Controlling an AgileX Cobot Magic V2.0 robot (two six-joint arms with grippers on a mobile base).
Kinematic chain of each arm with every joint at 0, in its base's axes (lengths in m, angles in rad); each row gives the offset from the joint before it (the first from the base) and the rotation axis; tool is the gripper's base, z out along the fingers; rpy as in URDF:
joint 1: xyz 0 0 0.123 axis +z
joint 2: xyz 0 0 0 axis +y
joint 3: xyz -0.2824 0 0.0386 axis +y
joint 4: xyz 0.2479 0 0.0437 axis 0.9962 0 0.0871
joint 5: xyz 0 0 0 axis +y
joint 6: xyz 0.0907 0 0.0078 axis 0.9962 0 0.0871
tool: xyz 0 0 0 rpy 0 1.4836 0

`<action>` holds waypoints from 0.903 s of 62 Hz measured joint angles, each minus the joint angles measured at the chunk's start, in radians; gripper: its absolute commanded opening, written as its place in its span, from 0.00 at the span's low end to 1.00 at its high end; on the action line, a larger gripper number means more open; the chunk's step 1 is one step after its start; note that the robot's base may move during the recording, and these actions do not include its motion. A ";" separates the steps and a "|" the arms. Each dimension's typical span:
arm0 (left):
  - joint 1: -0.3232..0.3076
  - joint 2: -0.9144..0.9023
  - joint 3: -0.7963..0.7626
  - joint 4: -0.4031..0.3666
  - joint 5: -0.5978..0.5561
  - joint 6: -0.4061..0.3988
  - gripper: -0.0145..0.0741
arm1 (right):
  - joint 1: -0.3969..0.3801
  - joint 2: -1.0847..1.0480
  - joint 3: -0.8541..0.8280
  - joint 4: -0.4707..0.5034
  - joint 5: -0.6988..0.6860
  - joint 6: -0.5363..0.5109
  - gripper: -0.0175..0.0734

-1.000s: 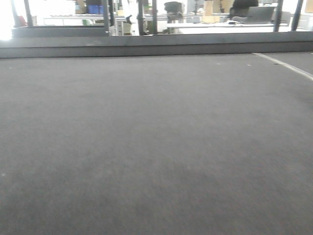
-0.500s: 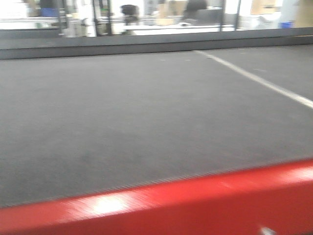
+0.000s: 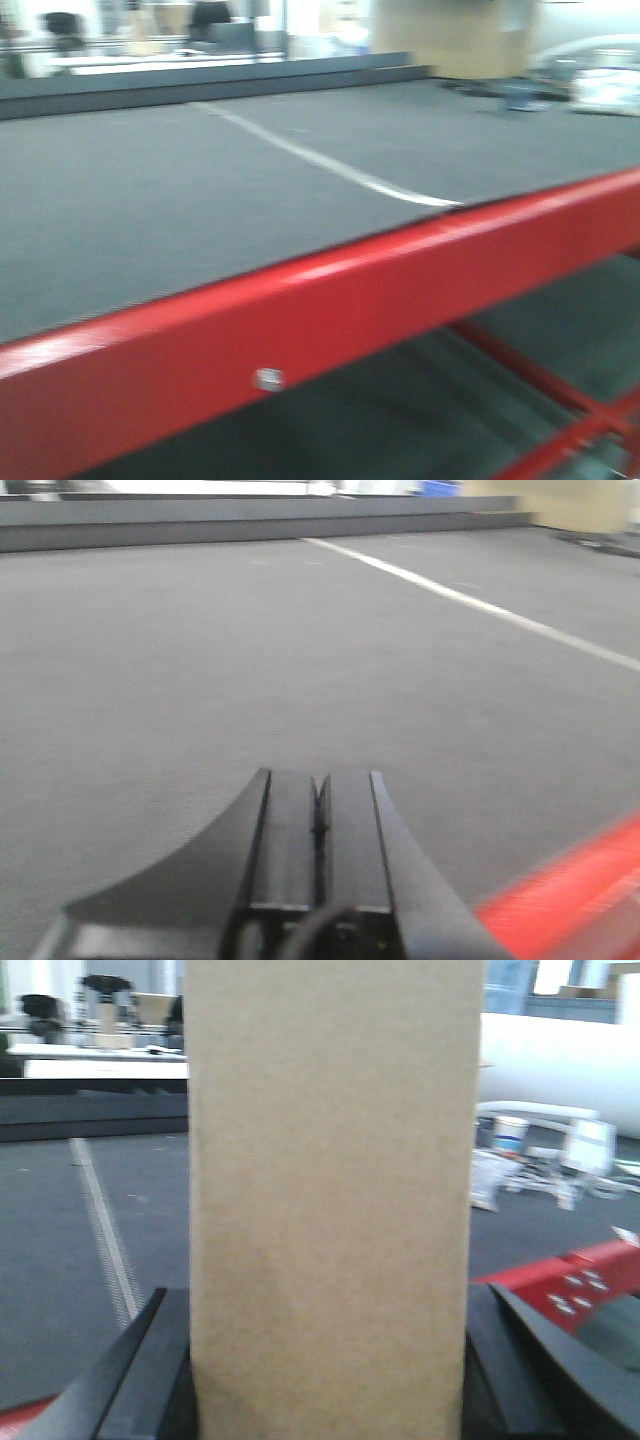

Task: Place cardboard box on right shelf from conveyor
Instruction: 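Hold the box in the right gripper while the base turns away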

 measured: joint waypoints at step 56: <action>0.000 0.000 0.000 0.000 0.000 0.000 0.03 | 0.000 0.000 0.000 0.000 0.000 0.000 0.24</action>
